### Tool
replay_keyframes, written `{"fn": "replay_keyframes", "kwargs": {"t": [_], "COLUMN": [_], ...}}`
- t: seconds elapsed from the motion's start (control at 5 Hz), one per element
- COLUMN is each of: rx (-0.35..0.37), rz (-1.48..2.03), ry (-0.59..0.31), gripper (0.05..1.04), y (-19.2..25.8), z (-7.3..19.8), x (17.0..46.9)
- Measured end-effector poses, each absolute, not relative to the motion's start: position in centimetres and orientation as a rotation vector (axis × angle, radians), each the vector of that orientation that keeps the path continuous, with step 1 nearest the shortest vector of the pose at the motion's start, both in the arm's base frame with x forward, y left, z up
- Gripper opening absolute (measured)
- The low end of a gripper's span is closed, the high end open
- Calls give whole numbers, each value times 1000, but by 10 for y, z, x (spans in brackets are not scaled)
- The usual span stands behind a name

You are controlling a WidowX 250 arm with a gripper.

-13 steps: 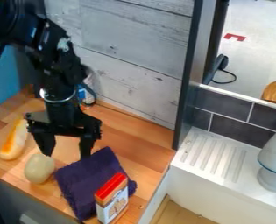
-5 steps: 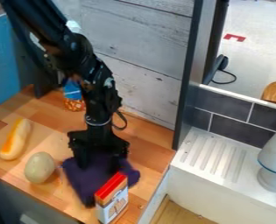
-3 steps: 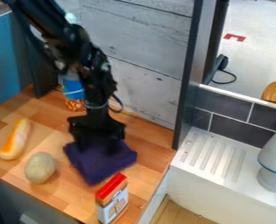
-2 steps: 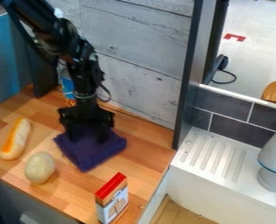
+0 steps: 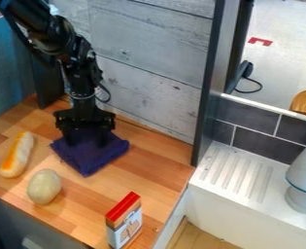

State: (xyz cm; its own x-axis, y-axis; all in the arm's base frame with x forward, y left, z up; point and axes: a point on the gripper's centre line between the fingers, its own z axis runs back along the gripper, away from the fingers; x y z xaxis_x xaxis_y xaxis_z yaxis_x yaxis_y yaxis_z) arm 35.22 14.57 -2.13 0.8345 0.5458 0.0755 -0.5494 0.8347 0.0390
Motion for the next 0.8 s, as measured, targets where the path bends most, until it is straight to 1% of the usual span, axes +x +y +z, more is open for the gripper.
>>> {"fn": "replay_keyframes", "kwargs": {"t": [0.4,0.6,0.8], "rx": [22,24,41], "rz": [577,566,554], "ry": [-69,-83,-125], "gripper": [1001,1001,1001], "y": [135,127,125], "z": [-21,-21,-19], "x": [357,362,368]}}
